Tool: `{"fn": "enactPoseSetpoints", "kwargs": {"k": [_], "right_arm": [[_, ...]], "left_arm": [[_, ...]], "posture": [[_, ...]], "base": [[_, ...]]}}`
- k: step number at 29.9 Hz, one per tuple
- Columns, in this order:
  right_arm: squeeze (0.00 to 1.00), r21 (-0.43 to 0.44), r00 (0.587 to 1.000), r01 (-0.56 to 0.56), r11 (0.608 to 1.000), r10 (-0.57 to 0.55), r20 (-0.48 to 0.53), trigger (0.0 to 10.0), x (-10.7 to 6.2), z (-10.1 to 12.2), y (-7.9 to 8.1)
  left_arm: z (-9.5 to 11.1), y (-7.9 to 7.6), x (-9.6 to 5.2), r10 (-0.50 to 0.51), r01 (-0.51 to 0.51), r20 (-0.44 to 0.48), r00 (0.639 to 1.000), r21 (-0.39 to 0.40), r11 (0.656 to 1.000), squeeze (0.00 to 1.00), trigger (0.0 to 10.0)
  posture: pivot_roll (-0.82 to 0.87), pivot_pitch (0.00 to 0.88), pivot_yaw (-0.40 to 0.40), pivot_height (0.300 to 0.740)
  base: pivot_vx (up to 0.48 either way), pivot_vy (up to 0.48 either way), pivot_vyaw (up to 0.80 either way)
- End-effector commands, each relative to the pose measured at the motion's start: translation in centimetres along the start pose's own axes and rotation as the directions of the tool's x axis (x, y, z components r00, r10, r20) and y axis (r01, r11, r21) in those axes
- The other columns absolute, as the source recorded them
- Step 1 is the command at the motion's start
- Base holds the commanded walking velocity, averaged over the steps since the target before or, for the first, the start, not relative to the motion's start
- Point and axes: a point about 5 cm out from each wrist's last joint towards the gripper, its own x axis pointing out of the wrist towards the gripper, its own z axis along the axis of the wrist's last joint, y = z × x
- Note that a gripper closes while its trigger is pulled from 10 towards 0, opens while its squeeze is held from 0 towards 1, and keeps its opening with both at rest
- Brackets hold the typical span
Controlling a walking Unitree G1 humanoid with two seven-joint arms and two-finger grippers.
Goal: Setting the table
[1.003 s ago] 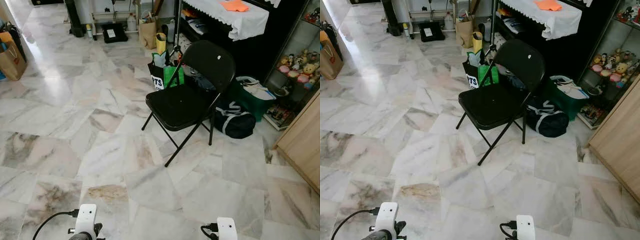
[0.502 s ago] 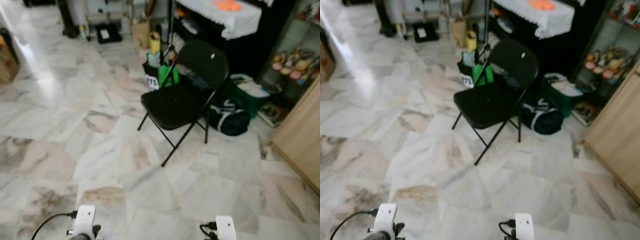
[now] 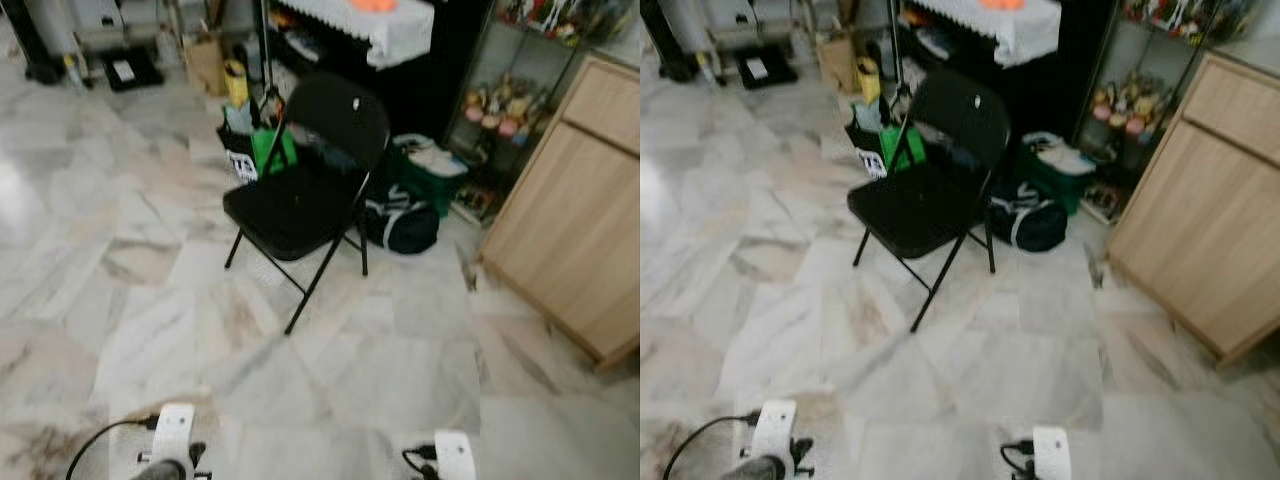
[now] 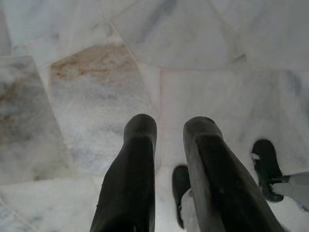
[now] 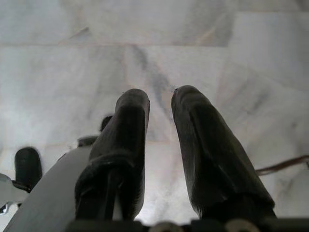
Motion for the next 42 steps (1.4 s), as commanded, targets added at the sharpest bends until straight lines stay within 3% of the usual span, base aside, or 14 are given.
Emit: {"fn": "enactPoseSetpoints", "kwargs": {"k": [1, 6, 20, 42], "right_arm": [[0.00, 0.091, 0.993, -0.102, 0.991, 0.107, -0.054, 10.0, 0.6, 2.3, -2.7], [0.00, 0.090, 0.992, -0.106, 0.990, 0.111, -0.060, 10.0, 0.6, 2.2, -2.6], [0.00, 0.087, 0.992, -0.111, 0.990, 0.115, -0.049, 10.0, 0.7, 2.6, -2.5], [0.00, 0.097, 0.993, -0.108, 0.989, 0.112, -0.041, 10.0, 0.7, 2.8, -2.1]], "left_arm": [[-3.4, -0.5, -0.7, -0.001, -0.003, -0.136, 0.991, -0.029, 1.000, 0.00, 10.0], [-3.2, -0.1, -0.6, 0.016, -0.017, -0.133, 0.991, -0.010, 1.000, 0.00, 10.0], [-2.6, -0.3, -0.5, -0.004, -0.004, -0.100, 0.995, -0.077, 0.997, 0.00, 10.0], [-2.2, -0.2, -0.4, -0.030, 0.028, -0.096, 0.995, -0.027, 0.999, 0.00, 10.0]], "posture": [[0.16, 0.000, -0.121, 0.740], [0.16, 0.000, -0.115, 0.740], [0.16, 0.000, -0.112, 0.740], [0.16, 0.000, -0.097, 0.740]], "base": [[0.000, 0.000, -0.80], [0.000, 0.000, -0.80], [0.000, 0.000, -0.80], [0.000, 0.000, -0.80]]}}
